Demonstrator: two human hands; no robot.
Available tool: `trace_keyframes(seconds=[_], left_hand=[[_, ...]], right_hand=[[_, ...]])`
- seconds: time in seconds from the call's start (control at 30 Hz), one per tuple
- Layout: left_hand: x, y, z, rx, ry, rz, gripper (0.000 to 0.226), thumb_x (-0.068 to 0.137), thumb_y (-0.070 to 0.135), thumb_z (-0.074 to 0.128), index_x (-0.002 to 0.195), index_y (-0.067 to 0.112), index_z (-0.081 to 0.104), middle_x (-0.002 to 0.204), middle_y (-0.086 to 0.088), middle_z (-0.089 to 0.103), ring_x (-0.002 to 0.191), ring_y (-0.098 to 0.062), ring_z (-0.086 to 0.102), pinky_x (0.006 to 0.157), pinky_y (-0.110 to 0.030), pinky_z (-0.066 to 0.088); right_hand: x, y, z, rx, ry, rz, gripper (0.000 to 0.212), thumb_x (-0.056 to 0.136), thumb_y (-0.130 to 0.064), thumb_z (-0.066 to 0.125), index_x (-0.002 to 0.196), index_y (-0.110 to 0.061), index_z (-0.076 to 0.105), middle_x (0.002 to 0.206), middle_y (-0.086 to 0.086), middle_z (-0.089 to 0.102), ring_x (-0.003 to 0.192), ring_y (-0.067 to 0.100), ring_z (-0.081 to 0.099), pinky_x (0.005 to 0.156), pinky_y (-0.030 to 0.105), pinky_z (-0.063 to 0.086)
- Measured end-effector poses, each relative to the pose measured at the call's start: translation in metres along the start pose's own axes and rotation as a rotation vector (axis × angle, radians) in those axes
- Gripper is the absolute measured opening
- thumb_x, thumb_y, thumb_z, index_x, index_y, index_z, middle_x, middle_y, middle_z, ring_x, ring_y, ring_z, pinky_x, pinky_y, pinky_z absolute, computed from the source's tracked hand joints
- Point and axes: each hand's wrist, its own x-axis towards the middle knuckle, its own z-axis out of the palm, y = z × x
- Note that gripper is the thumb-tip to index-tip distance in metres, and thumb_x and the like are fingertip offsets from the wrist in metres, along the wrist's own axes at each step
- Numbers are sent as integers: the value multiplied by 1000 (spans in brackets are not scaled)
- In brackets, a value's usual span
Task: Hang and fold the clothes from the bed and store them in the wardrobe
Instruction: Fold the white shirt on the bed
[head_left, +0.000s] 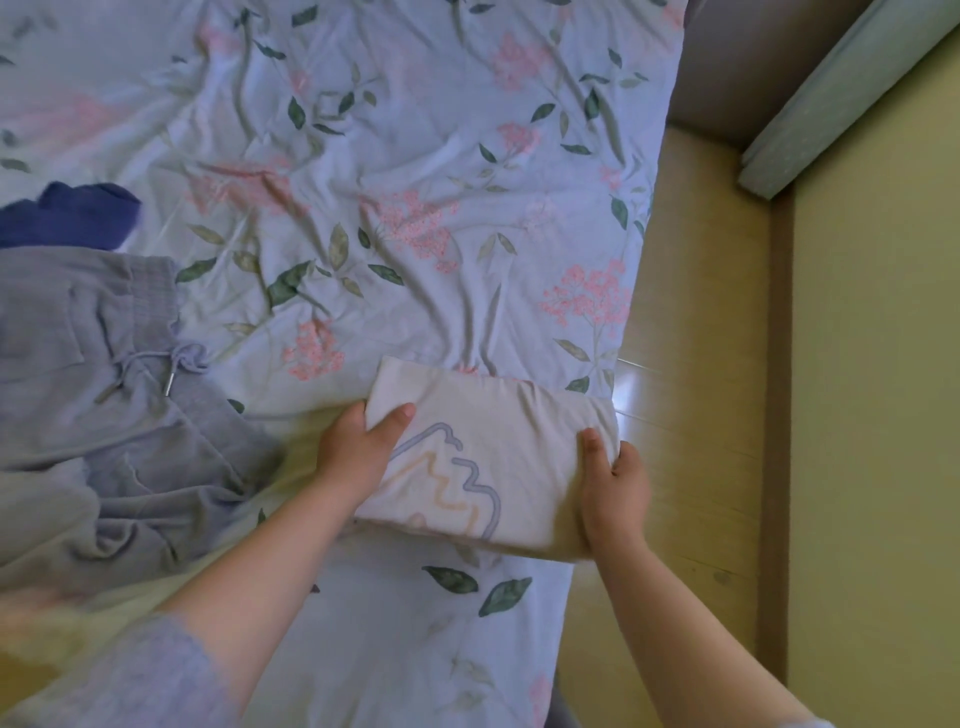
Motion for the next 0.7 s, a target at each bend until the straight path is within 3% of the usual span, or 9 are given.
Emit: trace_keyframes(seconds=[0.3,0.43,0.57,0.7], left_hand=[[-67,123,-66,-117,37,215,26,90,42,62,102,20,64,94,6,67,88,-16,61,71,-29,43],[-103,207,-107,-175,99,356,28,90,43,63,102,18,65,96,0,68,88,-20,63,79,-34,49],[-148,291,-156,-225,179,513,31,89,46,63,98,17,64,88,4,66,77,-9,59,63,-24,43],[-202,365,-207,-300,202,670,29,88,46,63,101,20,64,92,5,68,80,-5,61,65,-22,45]], right_hand=[[-41,-128,-67,117,87,-205,40,96,-37,57,77,-2,51,68,3,54,62,15,46,56,28,36],[-61,-218,-108,217,106,-374,35,97,-36,56,70,-14,49,67,-3,52,61,11,46,58,30,35],[-87,-313,-152,315,142,-554,33,97,-37,56,72,-16,49,67,-4,50,61,11,44,57,28,33],[-121,-395,-198,409,192,-734,33,97,-35,56,72,-15,48,64,-4,48,56,2,43,52,17,33]])
